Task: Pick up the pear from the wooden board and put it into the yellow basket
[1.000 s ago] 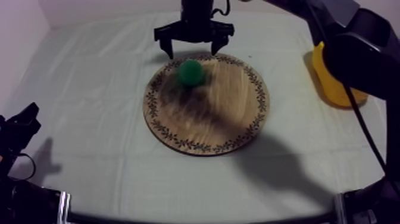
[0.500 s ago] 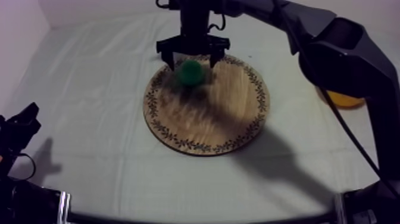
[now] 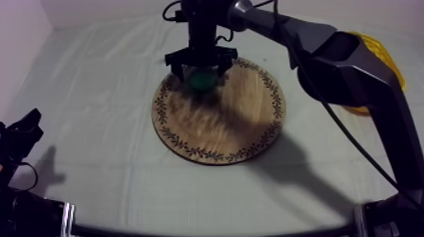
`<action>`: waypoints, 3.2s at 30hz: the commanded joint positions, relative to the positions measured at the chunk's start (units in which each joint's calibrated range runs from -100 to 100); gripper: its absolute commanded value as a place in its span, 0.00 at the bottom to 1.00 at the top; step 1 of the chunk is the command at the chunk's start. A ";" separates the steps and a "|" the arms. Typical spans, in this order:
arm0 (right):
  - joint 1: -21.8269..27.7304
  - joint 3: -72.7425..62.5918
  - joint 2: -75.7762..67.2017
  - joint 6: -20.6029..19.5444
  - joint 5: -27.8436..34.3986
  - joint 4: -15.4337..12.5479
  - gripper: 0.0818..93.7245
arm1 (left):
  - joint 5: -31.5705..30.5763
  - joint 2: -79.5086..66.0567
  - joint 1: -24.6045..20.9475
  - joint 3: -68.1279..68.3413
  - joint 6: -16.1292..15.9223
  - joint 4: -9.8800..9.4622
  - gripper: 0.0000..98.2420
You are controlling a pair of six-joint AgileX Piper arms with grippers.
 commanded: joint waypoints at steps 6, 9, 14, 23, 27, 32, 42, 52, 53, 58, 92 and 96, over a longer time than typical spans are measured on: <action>0.43 -0.49 0.51 0.57 -0.09 -0.19 0.35 | -0.01 0.00 0.02 0.00 0.01 -0.01 0.00; 0.73 0.41 -0.82 0.94 -0.04 -0.06 0.33 | -0.01 0.00 0.02 0.00 0.01 -0.01 0.00; 1.71 2.82 -6.67 2.73 0.08 1.07 0.33 | -0.01 0.00 0.02 0.00 0.01 -0.01 0.00; 6.55 11.79 -25.02 9.34 -0.42 5.57 0.37 | -0.01 0.00 0.02 0.00 0.01 -0.01 0.00; 10.48 17.89 -33.96 12.83 -0.89 6.93 0.36 | -0.01 0.00 0.02 0.00 0.01 -0.01 0.00; 16.71 27.56 -44.77 16.70 -1.90 8.73 0.36 | -0.01 0.00 0.02 0.00 0.01 -0.01 0.00; 30.18 52.64 -60.78 22.39 -11.62 12.11 0.36 | -0.01 0.00 0.02 0.00 0.01 -0.01 0.00; 32.52 74.70 -64.44 19.42 -21.05 12.59 0.35 | -0.01 0.00 0.02 0.00 0.01 -0.01 0.00; 32.36 75.89 -64.10 19.17 -21.72 12.43 0.35 | -0.01 0.00 0.02 0.00 0.01 -0.01 0.00; 32.17 78.43 -60.95 18.39 -25.37 11.61 0.37 | -0.01 0.00 0.02 0.00 0.01 -0.01 0.00; 36.63 121.16 -100.17 24.75 -77.16 6.24 0.65 | -0.01 0.00 0.02 0.00 0.01 -0.01 0.00; 35.08 131.21 -112.59 27.66 -77.34 2.05 0.55 | -0.01 0.00 0.02 0.00 0.01 -0.01 0.00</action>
